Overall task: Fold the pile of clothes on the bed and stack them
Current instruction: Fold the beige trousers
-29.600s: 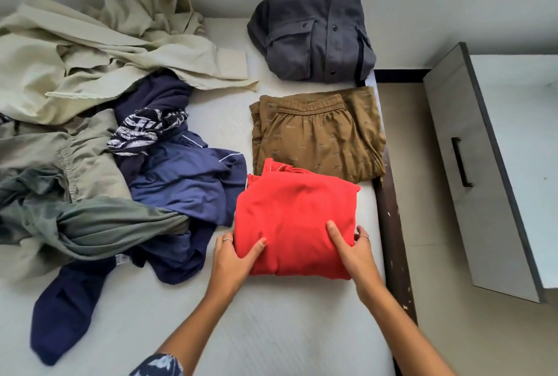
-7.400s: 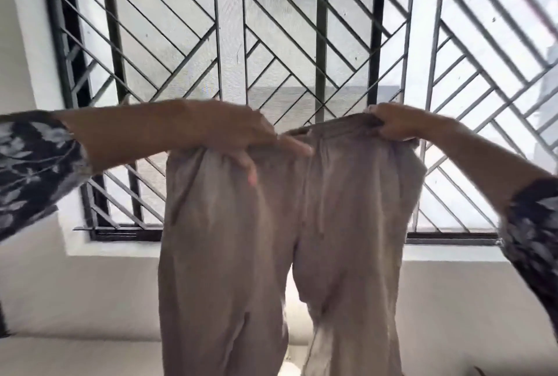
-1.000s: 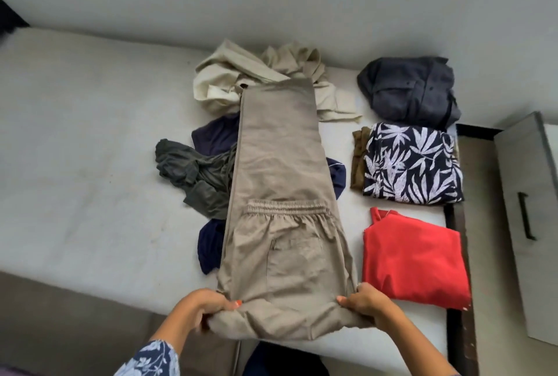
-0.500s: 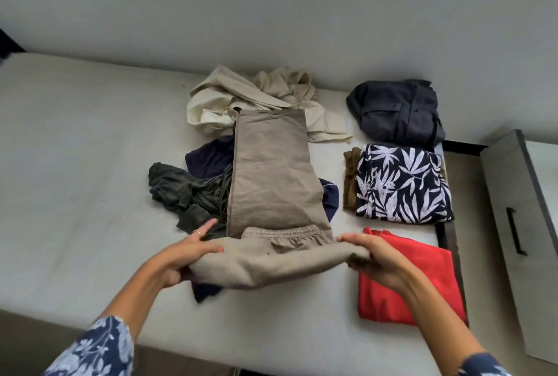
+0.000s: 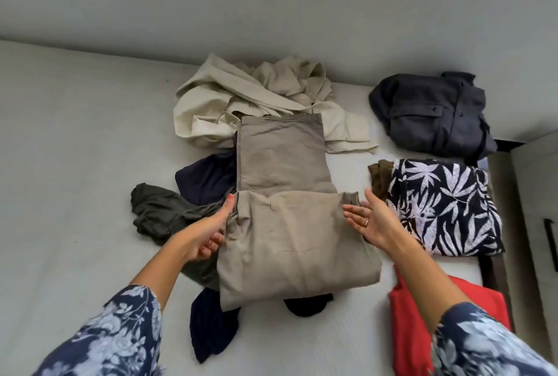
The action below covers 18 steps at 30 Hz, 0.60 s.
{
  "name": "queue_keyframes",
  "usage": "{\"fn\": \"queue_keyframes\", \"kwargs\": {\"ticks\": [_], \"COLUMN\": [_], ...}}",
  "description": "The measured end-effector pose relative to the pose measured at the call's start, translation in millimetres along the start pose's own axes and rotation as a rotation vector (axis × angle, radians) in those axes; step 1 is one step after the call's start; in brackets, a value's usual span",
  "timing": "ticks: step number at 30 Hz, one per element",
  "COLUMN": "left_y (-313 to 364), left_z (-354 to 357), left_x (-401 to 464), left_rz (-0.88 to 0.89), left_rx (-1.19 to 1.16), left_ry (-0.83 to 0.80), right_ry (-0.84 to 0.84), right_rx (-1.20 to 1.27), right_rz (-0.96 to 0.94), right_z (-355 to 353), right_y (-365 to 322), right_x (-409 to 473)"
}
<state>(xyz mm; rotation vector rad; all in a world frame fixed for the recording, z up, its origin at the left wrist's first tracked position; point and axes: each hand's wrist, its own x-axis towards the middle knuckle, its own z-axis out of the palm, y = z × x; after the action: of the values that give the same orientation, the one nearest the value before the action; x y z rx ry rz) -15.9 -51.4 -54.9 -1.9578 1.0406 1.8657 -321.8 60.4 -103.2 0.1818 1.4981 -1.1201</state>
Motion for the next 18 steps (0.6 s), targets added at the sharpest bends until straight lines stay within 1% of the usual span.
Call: {"fn": "queue_keyframes", "kwargs": {"ticks": [2, 3, 5, 6, 7, 8, 9, 10, 12, 13, 16, 18], "left_y": [-10.6, -19.7, -40.0, -50.7, -61.8, -75.2, -86.6, -97.0, -104.7, -107.4, -106.6, -104.6], "left_z": [4.9, 8.5, 18.0, 22.9, 26.5, 30.7, 36.8, 43.7, 59.1, 65.7, 71.6, 68.4], "left_x": [6.3, 10.7, 9.8, 8.0, 6.9, 9.0, 9.4, 8.7, -0.1, -0.7, 7.8, 15.9], "left_rz": [0.058, 0.095, 0.136, 0.129, 0.119, 0.094, 0.086, 0.085, 0.086, 0.096, 0.136, 0.167], "left_rx": [0.110, 0.102, 0.008, -0.069, -0.160, -0.235, -0.290, -0.321, -0.360, -0.380, -0.354, -0.282], "left_ry": [0.087, 0.111, 0.130, 0.115, 0.099, 0.091, 0.078, 0.060, 0.054, 0.073, 0.164, 0.234], "right_ry": [0.071, 0.130, 0.249, 0.268, 0.240, 0.175, 0.092, -0.007, -0.192, -0.236, -0.181, -0.198], "right_rx": [-0.133, -0.273, -0.701, -0.891, -1.057, -1.228, -1.388, -1.522, -1.709, -1.785, -1.911, -1.946], "right_rz": [-0.071, -0.160, -0.420, -0.580, -0.744, -0.897, -1.027, -1.108, -1.189, -1.195, -1.074, -1.007], "right_z": [-0.4, -3.3, -10.3, -14.9, -18.0, -21.9, -23.3, -23.6, -17.7, -13.5, 4.2, 13.4], "right_y": [9.3, 17.1, 38.2, 51.4, 65.7, 81.7, 96.7, 112.3, 135.5, 144.0, 149.3, 145.7], "right_x": [5.2, 5.3, -6.3, -15.0, -26.3, -36.9, -47.3, -55.1, -63.2, -62.8, -53.0, -46.8]}}
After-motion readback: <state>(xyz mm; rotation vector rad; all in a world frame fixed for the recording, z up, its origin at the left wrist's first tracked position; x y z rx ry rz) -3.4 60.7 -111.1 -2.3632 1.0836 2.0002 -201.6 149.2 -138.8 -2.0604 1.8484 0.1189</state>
